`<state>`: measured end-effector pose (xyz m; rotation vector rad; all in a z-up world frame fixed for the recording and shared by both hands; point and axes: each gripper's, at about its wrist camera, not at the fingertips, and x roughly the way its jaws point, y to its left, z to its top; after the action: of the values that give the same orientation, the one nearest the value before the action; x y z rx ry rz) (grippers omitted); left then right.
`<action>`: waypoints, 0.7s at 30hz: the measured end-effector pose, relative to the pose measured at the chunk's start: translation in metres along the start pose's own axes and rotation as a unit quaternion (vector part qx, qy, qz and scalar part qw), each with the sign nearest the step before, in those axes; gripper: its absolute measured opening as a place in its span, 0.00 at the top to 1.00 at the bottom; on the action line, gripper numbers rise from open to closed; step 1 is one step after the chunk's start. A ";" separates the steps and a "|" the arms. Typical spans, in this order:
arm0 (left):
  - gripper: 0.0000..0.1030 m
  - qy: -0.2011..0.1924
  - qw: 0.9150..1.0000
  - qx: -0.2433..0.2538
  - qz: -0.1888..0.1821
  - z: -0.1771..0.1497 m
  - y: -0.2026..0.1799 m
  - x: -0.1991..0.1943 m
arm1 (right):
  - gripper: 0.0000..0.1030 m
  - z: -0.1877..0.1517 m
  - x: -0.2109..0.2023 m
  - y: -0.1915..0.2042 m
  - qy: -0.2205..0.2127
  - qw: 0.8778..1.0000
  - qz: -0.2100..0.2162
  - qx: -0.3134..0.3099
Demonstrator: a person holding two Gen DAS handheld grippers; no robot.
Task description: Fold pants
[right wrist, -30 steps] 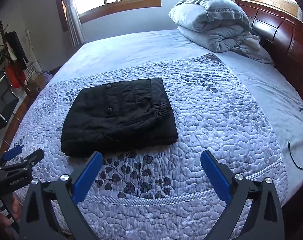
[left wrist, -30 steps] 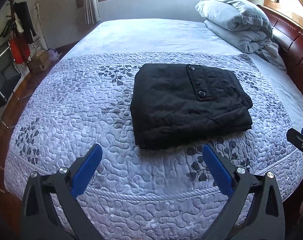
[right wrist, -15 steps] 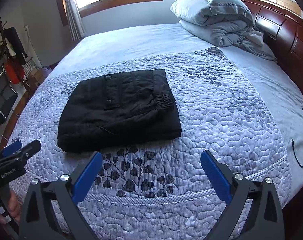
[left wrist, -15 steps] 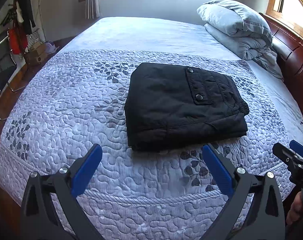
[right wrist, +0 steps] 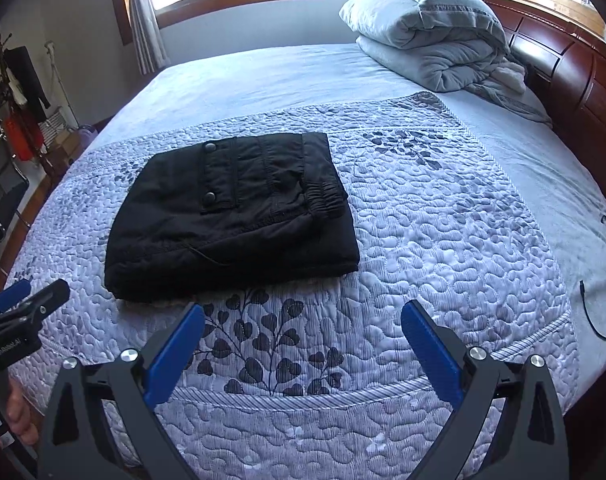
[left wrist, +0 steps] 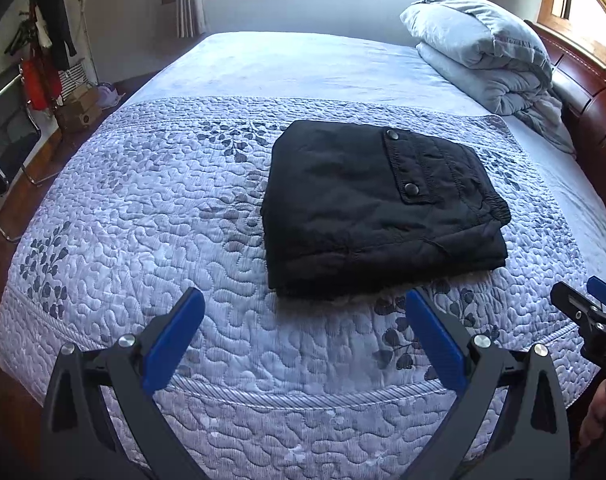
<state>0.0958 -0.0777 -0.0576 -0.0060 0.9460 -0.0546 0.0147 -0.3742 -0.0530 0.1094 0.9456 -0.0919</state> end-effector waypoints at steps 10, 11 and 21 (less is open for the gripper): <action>0.03 0.008 1.000 0.002 0.015 -0.003 0.004 0.006 | 0.04 -0.001 0.002 -0.001 0.003 1.000 -0.002 -0.001; 0.03 0.008 1.000 0.002 0.015 -0.003 0.004 0.006 | 0.04 -0.001 0.002 -0.001 0.003 1.000 -0.002 -0.002; 0.03 0.009 1.000 0.005 0.017 -0.004 0.003 0.006 | 0.04 -0.002 0.004 0.001 0.003 1.000 0.002 -0.004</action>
<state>0.0963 -0.0745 -0.0649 0.0199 0.9641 -0.0275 0.0149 -0.3733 -0.0572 0.1049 0.9512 -0.0847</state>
